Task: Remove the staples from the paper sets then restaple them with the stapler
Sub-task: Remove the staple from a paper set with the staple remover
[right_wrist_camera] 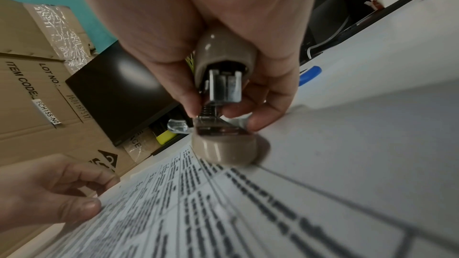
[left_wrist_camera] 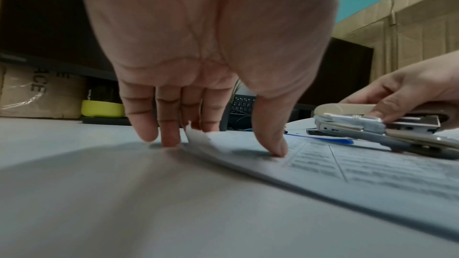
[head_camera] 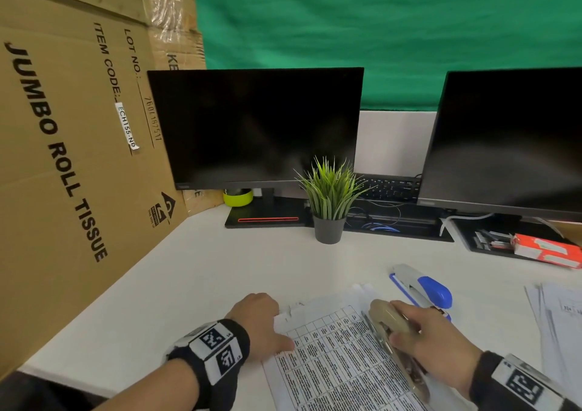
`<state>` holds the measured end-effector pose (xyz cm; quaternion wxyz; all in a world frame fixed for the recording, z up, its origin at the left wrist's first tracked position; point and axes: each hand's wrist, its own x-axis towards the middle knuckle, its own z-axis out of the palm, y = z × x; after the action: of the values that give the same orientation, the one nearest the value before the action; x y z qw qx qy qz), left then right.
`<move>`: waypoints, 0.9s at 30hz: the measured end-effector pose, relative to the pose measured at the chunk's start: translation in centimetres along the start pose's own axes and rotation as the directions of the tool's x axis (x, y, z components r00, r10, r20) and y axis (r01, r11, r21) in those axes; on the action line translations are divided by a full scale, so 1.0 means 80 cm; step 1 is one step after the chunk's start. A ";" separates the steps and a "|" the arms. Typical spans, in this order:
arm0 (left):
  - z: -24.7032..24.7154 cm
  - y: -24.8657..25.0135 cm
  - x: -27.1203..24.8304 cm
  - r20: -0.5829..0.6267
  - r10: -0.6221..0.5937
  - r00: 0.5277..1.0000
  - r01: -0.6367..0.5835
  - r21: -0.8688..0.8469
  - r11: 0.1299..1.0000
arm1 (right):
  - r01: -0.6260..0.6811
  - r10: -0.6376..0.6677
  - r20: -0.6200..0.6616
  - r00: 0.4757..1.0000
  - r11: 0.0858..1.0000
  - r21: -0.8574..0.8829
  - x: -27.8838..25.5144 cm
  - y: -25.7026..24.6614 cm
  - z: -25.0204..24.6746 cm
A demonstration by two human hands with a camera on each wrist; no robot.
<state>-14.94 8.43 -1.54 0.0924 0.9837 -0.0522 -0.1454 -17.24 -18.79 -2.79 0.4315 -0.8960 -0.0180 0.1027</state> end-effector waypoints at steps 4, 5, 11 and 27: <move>-0.004 0.001 -0.010 0.054 0.051 0.997 -0.053 0.042 0.998 | 0.021 -0.021 -0.011 1.000 0.999 -0.037 -0.004 0.000 0.001; -0.006 0.001 -0.013 0.098 0.070 0.993 -0.077 0.074 0.994 | 0.026 -0.026 -0.009 1.000 0.999 -0.047 -0.005 0.000 0.001; -0.011 0.002 -0.020 0.306 0.048 0.951 -0.135 0.273 0.953 | 0.058 -0.058 0.005 0.998 0.996 -0.065 -0.012 -0.002 0.002; -0.011 -0.003 -0.003 0.004 0.020 1.000 -0.020 0.217 0.976 | 0.086 -0.086 0.034 0.996 0.996 -0.009 0.014 0.001 0.013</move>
<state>-14.88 8.83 -0.71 -0.0143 0.9872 -0.0778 -0.1387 -16.37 -17.91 -3.62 0.4304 -0.8949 -0.0644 0.0989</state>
